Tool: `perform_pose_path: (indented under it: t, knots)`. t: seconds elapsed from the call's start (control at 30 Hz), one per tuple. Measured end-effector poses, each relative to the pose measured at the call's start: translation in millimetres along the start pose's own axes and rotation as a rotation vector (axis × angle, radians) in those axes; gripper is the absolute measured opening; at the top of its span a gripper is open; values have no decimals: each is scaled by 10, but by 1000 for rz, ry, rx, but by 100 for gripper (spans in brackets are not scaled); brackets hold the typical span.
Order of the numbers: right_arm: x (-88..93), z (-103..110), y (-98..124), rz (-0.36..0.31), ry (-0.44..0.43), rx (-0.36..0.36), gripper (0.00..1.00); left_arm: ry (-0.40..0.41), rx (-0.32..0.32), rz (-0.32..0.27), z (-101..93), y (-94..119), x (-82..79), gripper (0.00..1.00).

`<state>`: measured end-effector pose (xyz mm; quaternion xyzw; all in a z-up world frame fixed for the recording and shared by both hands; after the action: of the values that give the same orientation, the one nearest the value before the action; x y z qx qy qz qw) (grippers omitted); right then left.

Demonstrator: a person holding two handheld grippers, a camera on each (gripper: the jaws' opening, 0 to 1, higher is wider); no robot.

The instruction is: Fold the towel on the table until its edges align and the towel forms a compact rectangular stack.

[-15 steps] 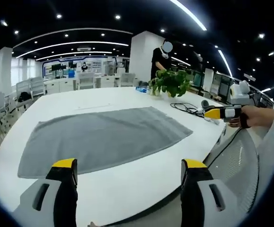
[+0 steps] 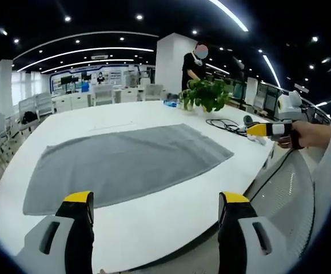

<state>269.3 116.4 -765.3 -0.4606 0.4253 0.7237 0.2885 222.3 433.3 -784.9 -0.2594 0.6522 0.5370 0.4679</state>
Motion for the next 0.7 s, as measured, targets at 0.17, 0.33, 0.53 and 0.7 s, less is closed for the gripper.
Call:
perform_pose_path:
  t: [0.17, 0.33, 0.53, 0.7]
  knots:
    - [-3, -8, 1, -3, -8, 0, 98, -6, 3, 0, -3, 2, 0, 92]
    - [-50, -30, 22, -26, -26, -2, 98, -5, 3, -19, -15, 10, -59, 92]
    - [-116, -83, 12, -22, 19, 3, 97, -39, 19, -7, -63, -11, -82, 91]
    - [-230, -185, -63, -20, 43, -3, 97, -48, 14, -24, 5, -29, -157, 91]
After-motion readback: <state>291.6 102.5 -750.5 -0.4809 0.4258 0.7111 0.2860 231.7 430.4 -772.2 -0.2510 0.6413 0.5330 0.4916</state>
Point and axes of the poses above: the point that each gripper's makers call its tool centre point, and the gripper's own axes: y roughly backward along the fingers, z roughly to its left, x roughly out of its underside, the point moved 3 cm from there along y, roughly backward along the fingers, and after that the axes turned 7 degrees about -x, right-handed, at the moved point
